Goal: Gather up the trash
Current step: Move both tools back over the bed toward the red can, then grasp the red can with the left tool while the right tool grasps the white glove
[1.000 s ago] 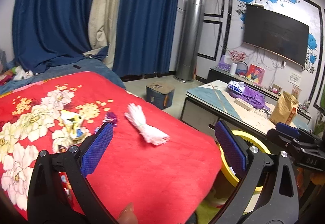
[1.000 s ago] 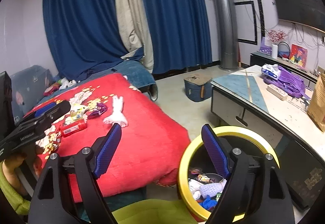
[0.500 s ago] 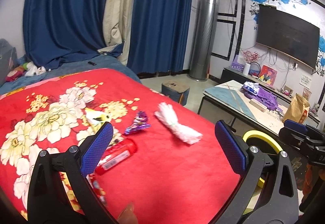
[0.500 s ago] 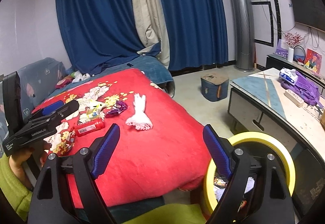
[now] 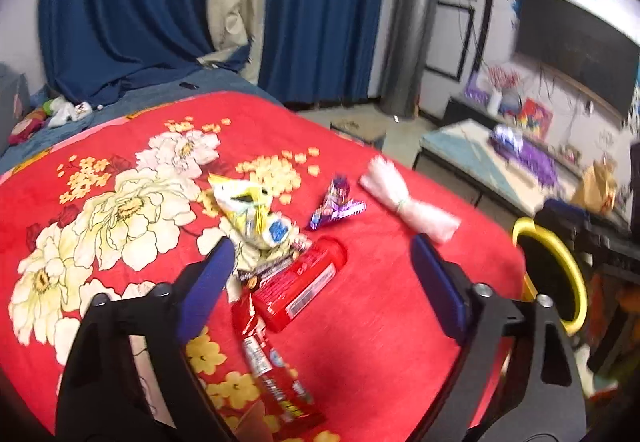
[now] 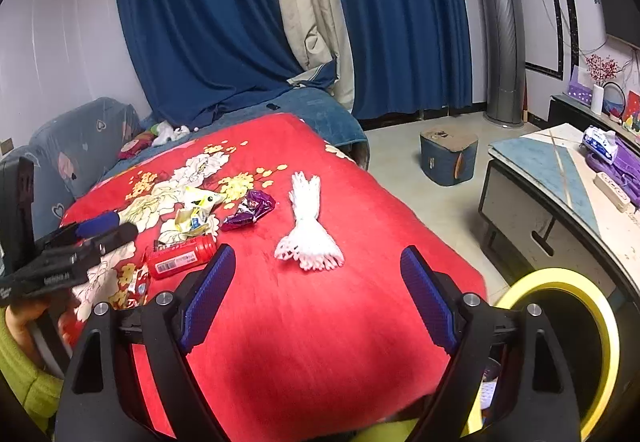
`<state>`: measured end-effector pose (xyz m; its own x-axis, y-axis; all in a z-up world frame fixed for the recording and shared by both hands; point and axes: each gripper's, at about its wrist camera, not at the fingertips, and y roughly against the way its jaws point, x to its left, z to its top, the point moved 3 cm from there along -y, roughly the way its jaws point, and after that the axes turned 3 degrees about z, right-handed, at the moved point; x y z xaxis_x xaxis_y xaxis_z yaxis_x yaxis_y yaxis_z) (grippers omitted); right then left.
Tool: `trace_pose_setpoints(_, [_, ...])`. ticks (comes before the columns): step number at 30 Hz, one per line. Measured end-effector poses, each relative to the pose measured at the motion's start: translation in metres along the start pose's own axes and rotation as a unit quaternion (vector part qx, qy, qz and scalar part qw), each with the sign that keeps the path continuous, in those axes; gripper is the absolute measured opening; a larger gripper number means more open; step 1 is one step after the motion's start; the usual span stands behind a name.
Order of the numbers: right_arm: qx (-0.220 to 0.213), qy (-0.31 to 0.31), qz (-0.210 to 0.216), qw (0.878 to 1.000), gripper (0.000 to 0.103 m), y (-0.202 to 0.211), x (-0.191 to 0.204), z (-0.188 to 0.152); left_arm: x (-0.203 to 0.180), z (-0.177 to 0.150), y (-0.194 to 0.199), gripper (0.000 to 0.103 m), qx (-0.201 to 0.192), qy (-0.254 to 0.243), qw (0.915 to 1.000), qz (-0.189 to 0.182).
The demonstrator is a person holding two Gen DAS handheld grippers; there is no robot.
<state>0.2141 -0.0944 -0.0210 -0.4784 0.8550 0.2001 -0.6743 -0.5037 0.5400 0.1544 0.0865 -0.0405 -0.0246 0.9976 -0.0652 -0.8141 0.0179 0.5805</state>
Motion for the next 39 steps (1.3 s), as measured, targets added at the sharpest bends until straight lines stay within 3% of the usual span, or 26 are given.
trace_pose_setpoints(2, [0.006, -0.006, 0.002, 1.000, 0.082, -0.010, 0.000, 0.001, -0.002, -0.004, -0.007, 0.062, 0.016, -0.027, 0.9995, -0.002])
trace_pose_setpoints(7, [0.019, -0.015, 0.002, 1.000, 0.082, -0.033, -0.001, 0.003, -0.009, -0.011, -0.023, 0.048, 0.054, -0.082, 0.9951, -0.014])
trace_pose_setpoints(14, [0.053, -0.041, 0.016, 0.998, 0.082, -0.068, -0.007, 0.004, -0.007, -0.015, -0.053, 0.046, 0.107, -0.116, 0.9874, -0.010])
trace_pose_setpoints(21, [0.089, -0.049, 0.018, 0.995, 0.081, -0.104, -0.009, -0.001, -0.013, -0.019, -0.063, 0.044, 0.123, -0.132, 0.9835, -0.013])
trace_pose_setpoints(26, [0.119, -0.051, 0.010, 0.992, 0.064, -0.132, -0.014, -0.009, -0.016, -0.020, -0.066, 0.044, 0.131, -0.134, 0.9821, -0.011])
trace_pose_setpoints(31, [0.117, -0.058, 0.004, 0.991, 0.030, -0.133, -0.023, -0.014, -0.026, -0.021, -0.065, 0.044, 0.140, -0.163, 0.9765, -0.015])
trace_pose_setpoints(35, [0.119, -0.086, 0.018, 0.989, 0.030, -0.123, -0.034, -0.014, -0.033, -0.023, -0.071, 0.048, 0.154, -0.189, 0.9698, -0.008])
trace_pose_setpoints(39, [0.114, -0.082, 0.024, 0.990, 0.028, -0.110, -0.034, -0.013, -0.031, -0.026, -0.083, 0.048, 0.183, -0.183, 0.9658, -0.001])
